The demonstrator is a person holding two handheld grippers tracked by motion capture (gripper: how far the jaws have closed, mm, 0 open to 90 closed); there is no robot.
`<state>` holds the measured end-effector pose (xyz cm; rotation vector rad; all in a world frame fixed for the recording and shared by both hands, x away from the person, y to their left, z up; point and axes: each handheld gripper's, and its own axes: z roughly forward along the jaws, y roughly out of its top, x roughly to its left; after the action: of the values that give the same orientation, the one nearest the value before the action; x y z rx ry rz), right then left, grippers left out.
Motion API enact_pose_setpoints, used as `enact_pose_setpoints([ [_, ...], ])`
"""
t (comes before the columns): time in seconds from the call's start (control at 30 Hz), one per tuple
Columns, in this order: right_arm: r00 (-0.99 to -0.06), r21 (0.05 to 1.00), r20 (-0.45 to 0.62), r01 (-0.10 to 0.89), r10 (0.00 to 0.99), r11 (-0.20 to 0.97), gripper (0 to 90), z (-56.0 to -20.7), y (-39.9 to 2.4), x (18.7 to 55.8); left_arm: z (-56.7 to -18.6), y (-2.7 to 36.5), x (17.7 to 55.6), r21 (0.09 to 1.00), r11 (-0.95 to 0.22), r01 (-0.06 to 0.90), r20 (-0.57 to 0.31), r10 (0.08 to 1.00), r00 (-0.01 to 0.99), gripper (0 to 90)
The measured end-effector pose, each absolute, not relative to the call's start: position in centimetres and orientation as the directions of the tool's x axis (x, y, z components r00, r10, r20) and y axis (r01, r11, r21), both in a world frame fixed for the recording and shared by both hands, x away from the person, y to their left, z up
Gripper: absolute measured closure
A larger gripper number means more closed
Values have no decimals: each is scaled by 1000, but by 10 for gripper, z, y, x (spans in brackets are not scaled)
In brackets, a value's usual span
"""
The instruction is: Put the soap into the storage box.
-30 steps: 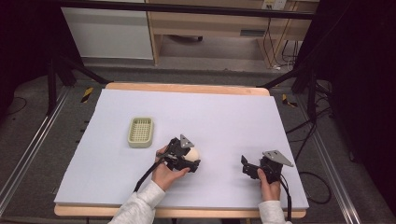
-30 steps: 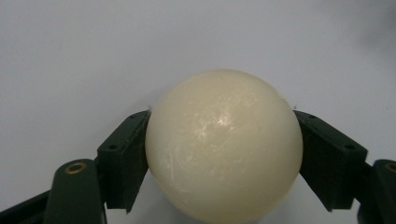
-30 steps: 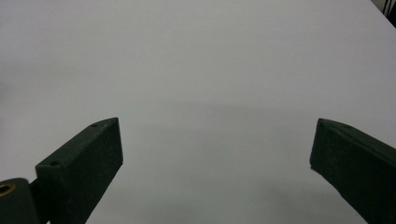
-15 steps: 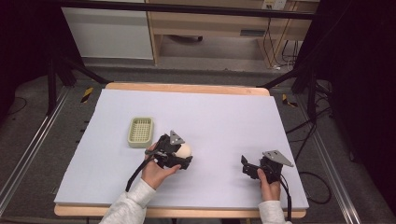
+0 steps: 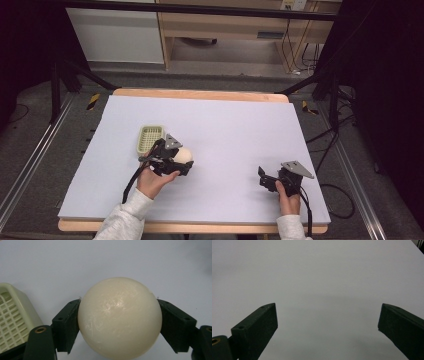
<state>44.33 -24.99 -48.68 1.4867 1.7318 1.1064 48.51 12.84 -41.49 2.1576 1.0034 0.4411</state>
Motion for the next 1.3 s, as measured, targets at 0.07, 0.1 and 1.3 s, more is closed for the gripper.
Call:
enact_pose_setpoints([
  [0.07,-196,876,78,481,978,27,30,-487,-250,443,-414,132,486,720,-448,530,11,771,636,241],
  [0.1,-196,876,78,481,978,26,30,-487,-250,443,-414,133,486,721,-446,531,10,773,634,241],
  [1.3,-194,875,82,483,978,23,30,-487,-250,443,-398,175,514,739,-364,567,0,842,540,241],
])
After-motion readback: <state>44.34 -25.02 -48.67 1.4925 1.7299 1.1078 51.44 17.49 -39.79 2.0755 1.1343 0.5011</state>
